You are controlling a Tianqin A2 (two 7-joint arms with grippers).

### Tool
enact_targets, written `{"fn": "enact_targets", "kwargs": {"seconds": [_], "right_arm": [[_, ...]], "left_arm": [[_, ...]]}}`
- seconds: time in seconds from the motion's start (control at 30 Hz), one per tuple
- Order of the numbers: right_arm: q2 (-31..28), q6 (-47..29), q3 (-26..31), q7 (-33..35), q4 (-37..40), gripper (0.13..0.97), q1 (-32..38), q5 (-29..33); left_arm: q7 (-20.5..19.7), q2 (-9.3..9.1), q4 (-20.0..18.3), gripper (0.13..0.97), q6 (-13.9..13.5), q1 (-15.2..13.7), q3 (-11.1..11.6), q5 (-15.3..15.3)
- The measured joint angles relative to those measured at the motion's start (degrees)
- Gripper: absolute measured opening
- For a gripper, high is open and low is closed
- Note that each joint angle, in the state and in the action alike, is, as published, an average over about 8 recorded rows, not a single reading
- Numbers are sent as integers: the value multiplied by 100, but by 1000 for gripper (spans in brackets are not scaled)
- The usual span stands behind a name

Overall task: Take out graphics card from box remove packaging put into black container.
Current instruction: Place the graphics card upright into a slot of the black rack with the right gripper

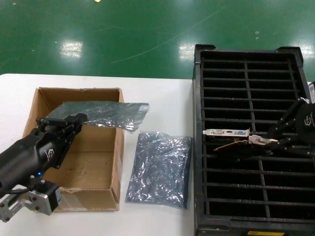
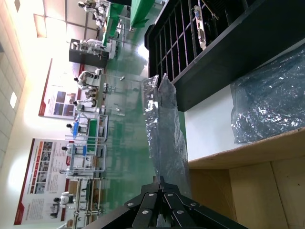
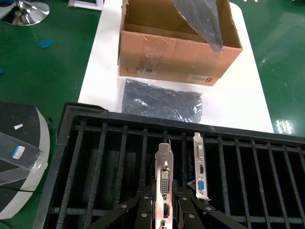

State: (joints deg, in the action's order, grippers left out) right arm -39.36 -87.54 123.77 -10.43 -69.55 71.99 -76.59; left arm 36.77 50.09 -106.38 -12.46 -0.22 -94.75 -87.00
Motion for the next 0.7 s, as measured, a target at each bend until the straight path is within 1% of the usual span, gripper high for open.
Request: {"fn": "enact_targets", "kwargs": {"seconds": [0.4, 0.7], "right_arm": [[-8, -25, 25, 62, 42, 186, -29, 4], [-98, -51, -38, 49, -105, 186, -78, -68]], "left_arm": [[0, 0, 0, 140, 0, 0, 0, 0], [0, 0, 0, 140, 0, 0, 0, 0]]}}
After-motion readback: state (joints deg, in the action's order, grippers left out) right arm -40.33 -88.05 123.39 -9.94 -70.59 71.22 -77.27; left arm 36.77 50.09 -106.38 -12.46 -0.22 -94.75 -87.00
